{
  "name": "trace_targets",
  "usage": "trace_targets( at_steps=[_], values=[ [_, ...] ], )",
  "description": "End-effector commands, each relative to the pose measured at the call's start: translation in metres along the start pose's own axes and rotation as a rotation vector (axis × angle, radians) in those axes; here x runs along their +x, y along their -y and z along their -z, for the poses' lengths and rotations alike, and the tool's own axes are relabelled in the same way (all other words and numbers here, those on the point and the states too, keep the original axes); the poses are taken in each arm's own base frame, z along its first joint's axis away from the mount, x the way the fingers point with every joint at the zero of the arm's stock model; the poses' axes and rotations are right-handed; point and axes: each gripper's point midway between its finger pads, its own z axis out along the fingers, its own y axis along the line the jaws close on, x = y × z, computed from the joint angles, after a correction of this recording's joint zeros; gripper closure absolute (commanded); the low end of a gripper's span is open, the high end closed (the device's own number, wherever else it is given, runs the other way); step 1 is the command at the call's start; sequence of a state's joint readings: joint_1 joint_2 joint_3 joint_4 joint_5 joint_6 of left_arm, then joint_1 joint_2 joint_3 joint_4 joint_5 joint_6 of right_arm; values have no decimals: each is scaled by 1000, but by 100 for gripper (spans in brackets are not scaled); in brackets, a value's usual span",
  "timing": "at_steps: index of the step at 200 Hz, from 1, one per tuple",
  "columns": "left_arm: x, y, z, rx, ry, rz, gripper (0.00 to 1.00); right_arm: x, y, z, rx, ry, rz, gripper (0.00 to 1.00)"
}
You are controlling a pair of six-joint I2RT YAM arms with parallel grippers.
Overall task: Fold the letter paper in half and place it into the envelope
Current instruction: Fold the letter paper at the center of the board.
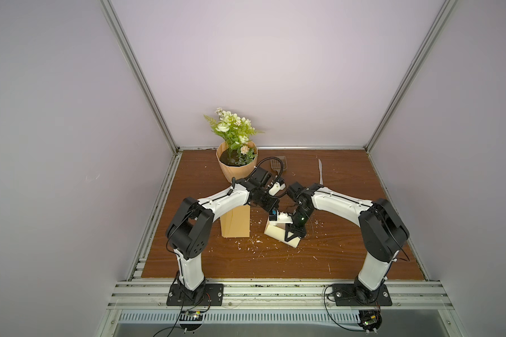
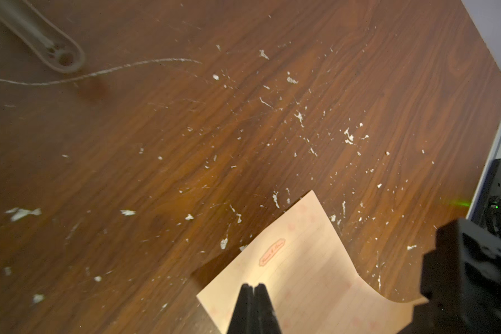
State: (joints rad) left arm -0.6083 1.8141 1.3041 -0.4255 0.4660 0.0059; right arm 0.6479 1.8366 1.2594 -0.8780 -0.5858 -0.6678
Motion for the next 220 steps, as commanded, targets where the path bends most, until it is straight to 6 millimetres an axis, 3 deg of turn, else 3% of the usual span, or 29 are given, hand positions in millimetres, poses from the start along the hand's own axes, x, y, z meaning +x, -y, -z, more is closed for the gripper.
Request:
trace_targets(
  at_steps=[1,71,142,220],
  values=[
    [-4,22,14,56,22,-47,100,11,8,-5,-85,-28,-141,100],
    [10,24,21,46,8,-45,100,18,43,-10,-44,-61,-226,100],
    [13,25,20,55,3,-41,100,13,57,-5,-6,-50,-235,100],
    [50,37,21,80,-53,-21,100,14,85,-5,55,-58,-263,100]
  ],
)
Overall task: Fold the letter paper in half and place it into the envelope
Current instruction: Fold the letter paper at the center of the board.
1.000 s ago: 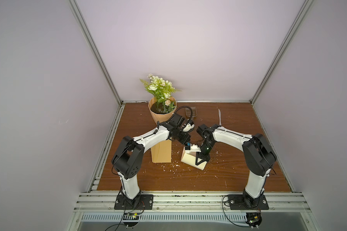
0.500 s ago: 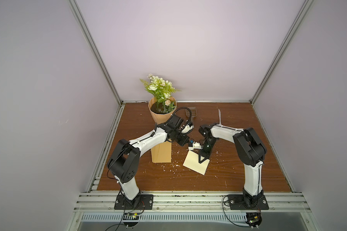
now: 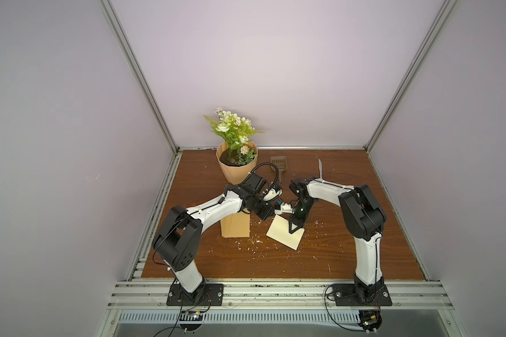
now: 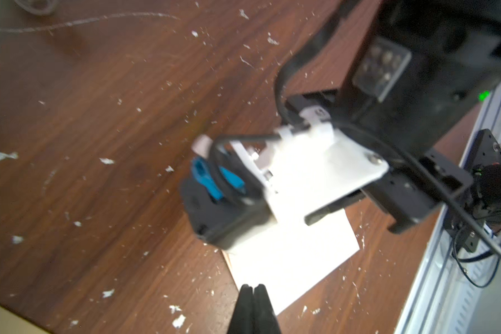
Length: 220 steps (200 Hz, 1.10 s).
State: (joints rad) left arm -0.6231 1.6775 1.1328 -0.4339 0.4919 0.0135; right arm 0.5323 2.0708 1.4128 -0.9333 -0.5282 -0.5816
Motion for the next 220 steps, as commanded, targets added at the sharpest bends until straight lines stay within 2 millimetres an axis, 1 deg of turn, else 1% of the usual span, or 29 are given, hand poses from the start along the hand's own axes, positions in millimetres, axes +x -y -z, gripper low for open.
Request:
trace_targets(
  at_steps=[1,31,75,129,170,220],
  values=[
    [8,17,5,44,-14,-21,100,-9,15,7,46,21,-9,100],
    [19,21,-2,59,-45,-22,100,-14,24,11,67,31,-18,100],
    [34,19,-21,75,-97,-8,100,-11,25,8,63,26,-25,100],
    [36,9,-39,61,-118,4,100,-9,24,8,67,21,-30,100],
    [35,2,-43,48,-116,12,100,-7,22,8,64,20,-32,100],
    [37,-14,-46,3,-112,31,100,-5,22,5,55,14,-36,100]
  ],
)
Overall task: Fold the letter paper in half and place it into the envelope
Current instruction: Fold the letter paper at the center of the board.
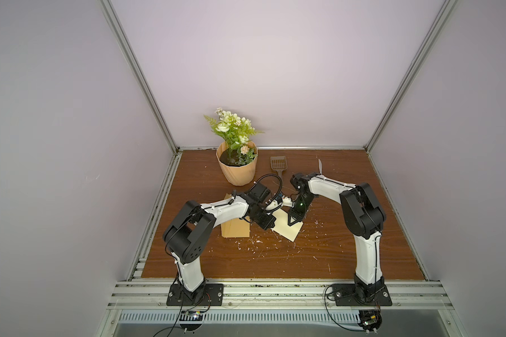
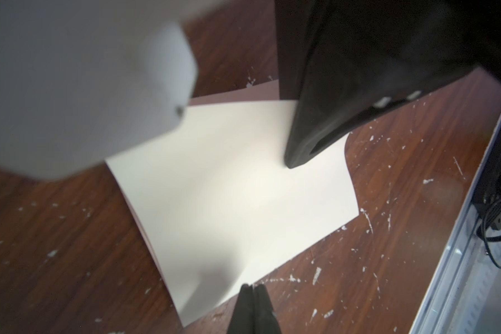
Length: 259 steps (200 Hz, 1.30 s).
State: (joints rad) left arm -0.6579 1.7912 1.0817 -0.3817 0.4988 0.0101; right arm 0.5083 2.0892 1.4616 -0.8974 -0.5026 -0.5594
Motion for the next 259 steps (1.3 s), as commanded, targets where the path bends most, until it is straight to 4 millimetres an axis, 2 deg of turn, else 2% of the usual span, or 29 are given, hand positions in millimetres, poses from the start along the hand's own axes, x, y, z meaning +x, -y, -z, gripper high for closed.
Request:
trace_targets(
  at_steps=[1,38,97,165,205,259],
  values=[
    [0,-12,-3,-28,-1,8,100,9,2,-5,0,-32,-24,100],
    [5,-23,-3,-45,-6,28,100,9,2,-5,-1,-34,-25,100],
    [12,-26,-10,-48,-25,36,100,9,4,-7,-1,-39,-26,100],
    [28,-43,-21,-114,-72,66,100,7,3,-7,-15,-37,-26,100],
    [38,-46,-23,-128,-104,74,100,8,4,-6,-4,-41,-27,100],
    [55,-48,-23,-145,-144,91,100,8,8,-6,11,-36,-38,69]
  ],
)
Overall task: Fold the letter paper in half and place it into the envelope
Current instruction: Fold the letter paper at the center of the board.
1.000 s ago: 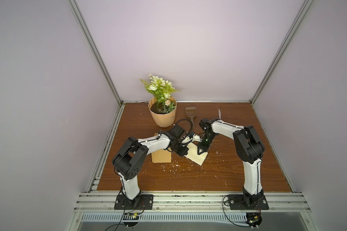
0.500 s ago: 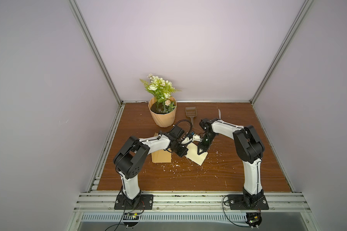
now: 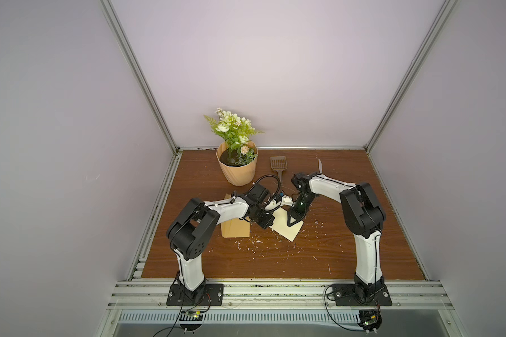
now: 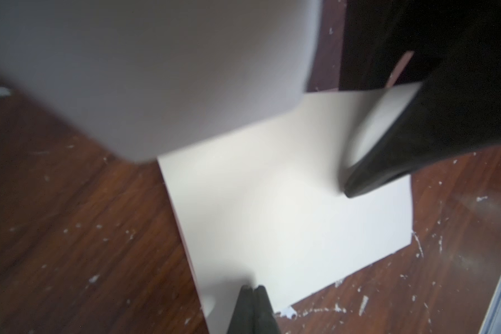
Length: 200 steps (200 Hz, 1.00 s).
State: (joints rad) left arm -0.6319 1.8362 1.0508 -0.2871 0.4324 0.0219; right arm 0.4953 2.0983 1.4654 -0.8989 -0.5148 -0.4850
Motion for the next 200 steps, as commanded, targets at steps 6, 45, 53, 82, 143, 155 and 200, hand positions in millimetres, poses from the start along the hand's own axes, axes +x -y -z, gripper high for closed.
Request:
trace_targets(
  at_steps=[6,45,53,82,143,155,200],
  values=[
    [56,-18,-11,-70,-170,82,100,6,6,-7,27,-41,51,67],
    [66,-19,-12,-81,-194,91,100,3,17,-2,70,-24,25,52],
    [67,-20,-11,-85,-195,92,100,3,21,1,87,-20,18,50],
    [68,-21,-13,-91,-204,94,100,1,35,17,160,8,4,43],
    [74,-22,-17,-109,-233,88,100,3,49,42,237,47,-40,38],
    [74,-22,-17,-112,-235,90,100,8,59,53,292,48,-61,41],
    [74,-25,-18,-129,-236,121,100,-10,77,159,586,307,-166,100]
  ],
)
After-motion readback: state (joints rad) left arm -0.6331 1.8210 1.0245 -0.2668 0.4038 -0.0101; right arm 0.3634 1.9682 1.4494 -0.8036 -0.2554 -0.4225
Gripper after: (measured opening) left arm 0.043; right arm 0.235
